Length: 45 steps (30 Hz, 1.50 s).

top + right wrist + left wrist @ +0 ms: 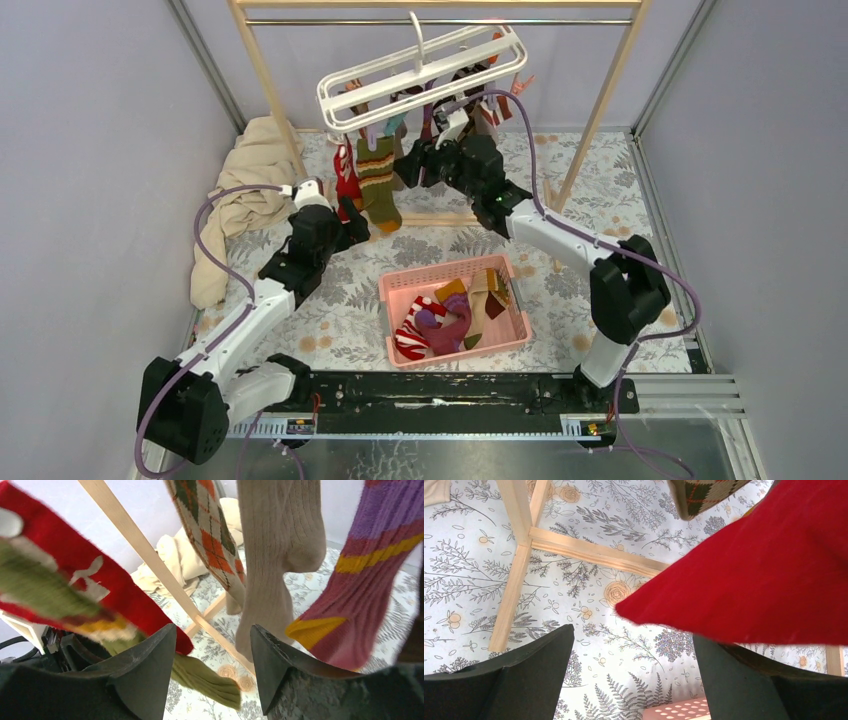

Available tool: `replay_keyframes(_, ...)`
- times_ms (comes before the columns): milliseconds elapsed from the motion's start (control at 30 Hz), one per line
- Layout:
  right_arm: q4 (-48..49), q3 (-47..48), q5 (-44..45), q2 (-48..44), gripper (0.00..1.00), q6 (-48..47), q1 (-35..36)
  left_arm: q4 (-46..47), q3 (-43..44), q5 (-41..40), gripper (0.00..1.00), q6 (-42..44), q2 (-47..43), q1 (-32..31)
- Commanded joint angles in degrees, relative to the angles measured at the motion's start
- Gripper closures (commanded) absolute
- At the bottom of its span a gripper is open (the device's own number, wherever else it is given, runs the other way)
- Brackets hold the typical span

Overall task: Remove the socks clipped to the hanger
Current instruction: Remove the sock from the hanger.

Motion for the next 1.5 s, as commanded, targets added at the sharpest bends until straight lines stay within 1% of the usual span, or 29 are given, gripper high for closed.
replay_keyframes(0, 18.33, 0.65, -20.67, 4.89, 0.36, 8.28, -4.19, 5.00, 2.14, 1.46, 0.04, 1.99, 0.86, -0.32)
replay_keyframes(100, 24.28, 2.10, -26.63, 8.80, 0.26, 11.82, -4.87, 4.96, 2.69, 1.86, 0.04, 2.44, 1.24, -0.24)
replay_keyframes(167, 26.42, 3.41, -29.77, 10.55, 0.26, 14.01, -4.81, 4.84, 3.06, 1.88, 0.04, 2.75, 1.54, -0.28)
replay_keyframes(200, 27.19, 3.88, -31.20, 11.21, 0.22, 15.06, -4.90, 4.71, 3.34, 1.84, 0.04, 2.92, 1.78, -0.32)
replay_keyframes(233, 28.16, 3.88, -32.22, 11.51, 0.22, 16.01, -4.85, 4.64, 3.52, 1.86, 0.04, 2.98, 1.98, -0.31)
replay_keyframes(333, 30.61, 1.46, -33.05, 10.23, 0.24, 17.54, -4.84, 4.44, 4.09, 1.90, 0.04, 3.07, 2.65, -0.31)
replay_keyframes(533, 31.63, -5.90, -34.28, 4.78, 0.32, 18.02, -4.88, 3.50, 5.20, 3.37, 0.04, 3.34, 2.49, -0.30)
replay_keyframes(633, 32.69, -9.39, -35.62, 2.25, 0.34, 19.12, -4.86, 3.14, 5.43, 5.92, 0.04, 2.94, 1.07, -0.39)
replay_keyframes(800, 35.77, -13.04, -37.79, -0.46, 0.36, 22.34, -4.82, 5.79, 4.08, 13.55, 0.04, 3.02, -2.30, -0.91)
replay_keyframes(867, 36.39, -13.77, -38.46, -1.32, 0.37, 23.08, -4.82, 6.61, 3.42, 15.02, 0.04, 3.28, -3.67, -1.51)
replay_keyframes(900, 36.63, -13.97, -38.88, -1.74, 0.38, 23.59, -4.82, 7.79, 3.00, 17.01, 0.04, 3.59, -4.34, -1.81)
replay_keyframes(1233, 36.34, -14.81, -41.22, -4.28, 0.42, 25.58, -4.85, 13.78, 0.79, 23.65, 0.03, 5.42, -6.77, -5.74)
replay_keyframes(1467, 30.93, -13.98, -39.26, -5.32, 0.43, 22.51, -4.83, 14.04, -1.62, 26.30, 0.02, 5.61, -10.95, -7.26)
